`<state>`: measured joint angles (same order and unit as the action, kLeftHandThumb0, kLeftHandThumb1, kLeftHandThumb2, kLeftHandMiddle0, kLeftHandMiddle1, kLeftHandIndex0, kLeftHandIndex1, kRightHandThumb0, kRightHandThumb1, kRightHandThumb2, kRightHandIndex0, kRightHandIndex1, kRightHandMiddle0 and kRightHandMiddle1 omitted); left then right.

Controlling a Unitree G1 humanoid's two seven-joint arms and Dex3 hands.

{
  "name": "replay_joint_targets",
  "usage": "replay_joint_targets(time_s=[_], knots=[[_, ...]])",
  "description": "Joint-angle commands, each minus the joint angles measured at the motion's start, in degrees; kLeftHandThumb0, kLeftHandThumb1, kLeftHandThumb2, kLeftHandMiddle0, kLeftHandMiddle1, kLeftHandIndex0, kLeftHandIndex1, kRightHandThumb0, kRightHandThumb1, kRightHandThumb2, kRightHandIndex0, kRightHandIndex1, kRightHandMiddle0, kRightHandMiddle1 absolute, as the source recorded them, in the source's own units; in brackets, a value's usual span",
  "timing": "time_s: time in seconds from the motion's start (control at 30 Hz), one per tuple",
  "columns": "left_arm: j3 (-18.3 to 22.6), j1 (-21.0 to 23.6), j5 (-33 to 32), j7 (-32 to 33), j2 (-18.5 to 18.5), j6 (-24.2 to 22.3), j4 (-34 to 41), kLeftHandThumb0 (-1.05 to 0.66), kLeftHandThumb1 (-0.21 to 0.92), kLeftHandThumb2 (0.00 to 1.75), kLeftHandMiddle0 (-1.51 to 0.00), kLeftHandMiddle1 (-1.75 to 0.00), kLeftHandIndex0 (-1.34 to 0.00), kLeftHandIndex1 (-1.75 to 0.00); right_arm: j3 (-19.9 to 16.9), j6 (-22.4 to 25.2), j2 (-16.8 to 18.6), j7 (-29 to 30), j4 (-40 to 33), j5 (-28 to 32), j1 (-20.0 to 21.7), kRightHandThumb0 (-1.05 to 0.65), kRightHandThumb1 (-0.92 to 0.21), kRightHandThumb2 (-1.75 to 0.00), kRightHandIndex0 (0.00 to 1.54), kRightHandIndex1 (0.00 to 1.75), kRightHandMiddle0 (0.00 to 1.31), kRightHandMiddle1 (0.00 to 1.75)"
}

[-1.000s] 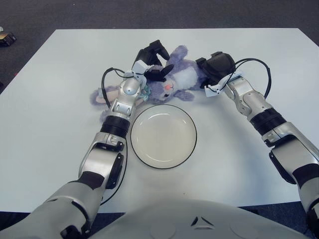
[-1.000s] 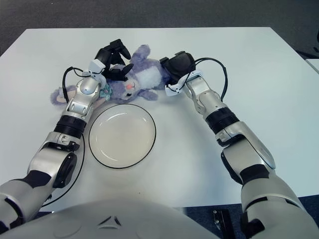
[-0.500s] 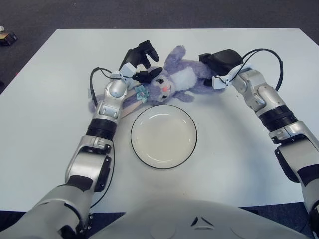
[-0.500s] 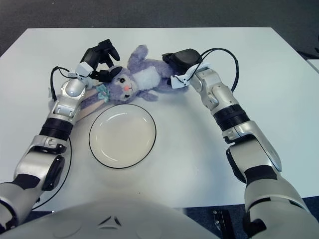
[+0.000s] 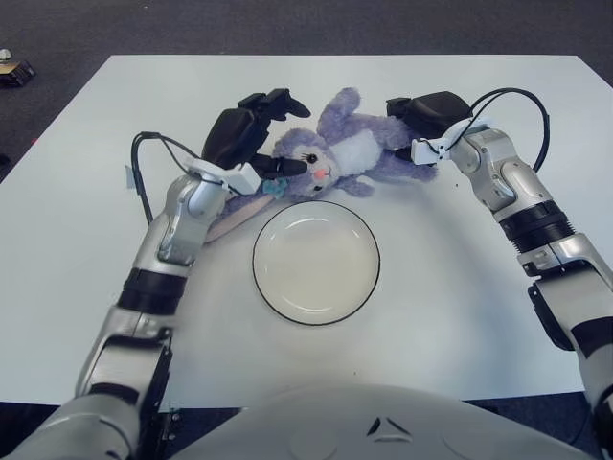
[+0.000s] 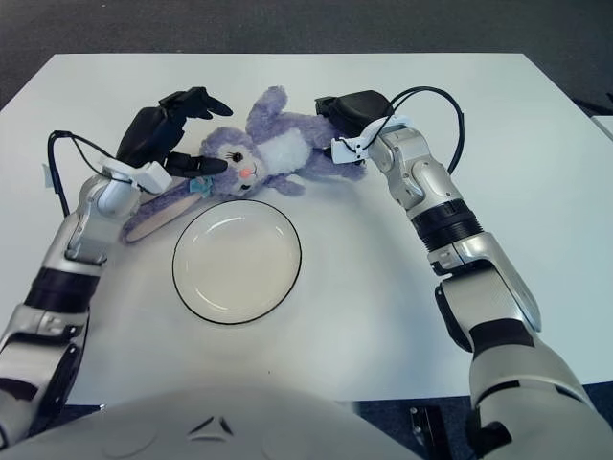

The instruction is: Put the doll into the plate.

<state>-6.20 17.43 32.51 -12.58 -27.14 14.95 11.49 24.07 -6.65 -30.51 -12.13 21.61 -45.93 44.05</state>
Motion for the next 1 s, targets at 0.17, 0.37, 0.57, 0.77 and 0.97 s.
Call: replay_joint_targets(time_s=[0.17, 0.37, 0.57, 0.77, 0.97], knots=[[-0.6, 0.3, -1.3, -8.9, -9.0, 3.9, 1.1, -1.03, 0.92, 0.37, -0.16, -0.01, -0.21, -0.24, -0.7, 0.1, 0.2, 0.0, 0.1, 0.6, 0.0, 0.0, -0.35, -1.28, 0.59, 1.71, 0.38, 1.75], [-2.6, 0.5, 0.6, -14.1, -12.0, 3.5, 3.1, -1.05, 0.92, 0.4, -0.03, 0.0, -0.13, -0.14, -0.7, 0.2, 0.2, 0.2, 0.5, 0.4, 0.2, 0.0, -0.35, -1.27, 0.59, 1.7, 0.38, 1.75], [-4.0, 0.2, 2.1, -13.9, -11.2, 3.3, 2.9, -1.05, 0.92, 0.4, 0.0, 0.0, -0.09, -0.11, -0.7, 0.2, 0.0, 0.6, 0.8, 0.3, 0.3, 0.0, -0.35, -1.27, 0.59, 1.69, 0.37, 1.75], [-4.7, 0.7, 2.9, -13.8, -10.7, 3.0, 2.3, -1.05, 0.92, 0.36, 0.0, 0.0, -0.08, -0.09, -0.7, 0.2, 0.1, 0.9, 1.1, 0.2, 0.4, 0.0, -0.35, -1.26, 0.6, 1.68, 0.37, 1.75], [-5.6, 1.9, 5.3, -13.1, -9.3, 0.8, 1.2, -1.03, 0.92, 0.3, 0.0, 0.0, -0.08, -0.08, -0.8, 0.6, 0.1, 1.0, 1.1, 0.0, 0.3, 0.0, -0.36, -1.26, 0.6, 1.68, 0.37, 1.75]])
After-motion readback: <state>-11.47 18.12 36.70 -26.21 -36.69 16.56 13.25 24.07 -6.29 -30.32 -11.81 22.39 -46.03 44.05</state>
